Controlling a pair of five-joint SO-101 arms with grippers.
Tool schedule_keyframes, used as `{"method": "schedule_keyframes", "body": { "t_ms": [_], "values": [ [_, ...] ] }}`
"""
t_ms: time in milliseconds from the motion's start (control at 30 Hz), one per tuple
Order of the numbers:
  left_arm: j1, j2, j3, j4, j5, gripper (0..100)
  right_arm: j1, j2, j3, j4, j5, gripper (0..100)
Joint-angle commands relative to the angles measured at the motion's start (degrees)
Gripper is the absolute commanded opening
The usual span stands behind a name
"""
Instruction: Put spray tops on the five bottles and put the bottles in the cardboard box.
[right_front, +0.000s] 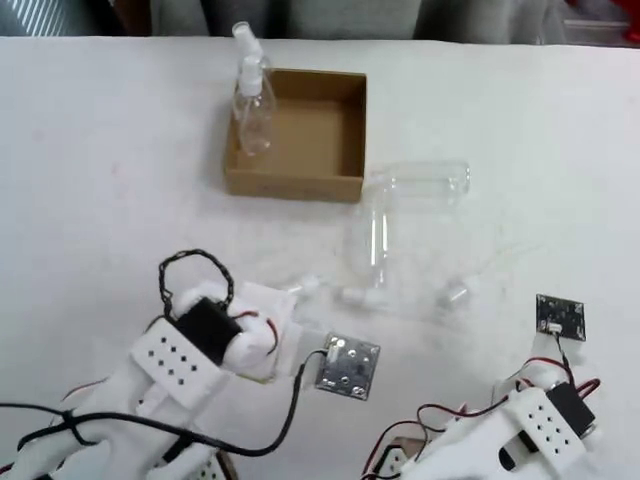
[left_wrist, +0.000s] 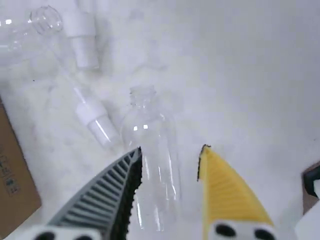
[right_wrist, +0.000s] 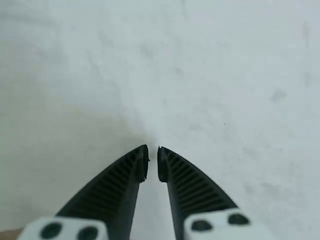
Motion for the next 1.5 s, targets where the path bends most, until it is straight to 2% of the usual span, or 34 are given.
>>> {"method": "schedule_keyframes", "body": {
  "t_ms": [0,467,767,1100,1267,1467],
  "values": [
    [-0.9,5.0,-3.9,-1.9,1.8,25,-0.7,-0.7,-0.4,-0.6,1.3,1.7],
    [-6.1,29.8,-16.4,-8.3,3.2,26,-0.8,-0.7,-0.2,-0.6,1.5,1.7],
    [-9.6,34.6,-16.7,-11.4,2.9,26,-2.3,-0.7,0.1,0.0,4.0,1.7],
    [-9.6,41.5,-16.7,-15.6,3.5,26,-2.6,-0.7,0.1,0.0,4.1,1.7],
    [-9.3,44.3,-16.8,-17.9,8.4,28,-2.6,-0.7,0.1,0.0,4.1,1.7],
    [-9.3,44.6,-16.8,-17.8,8.8,29,-2.6,-0.7,0.1,0.0,4.1,1.7]
  ]
}}
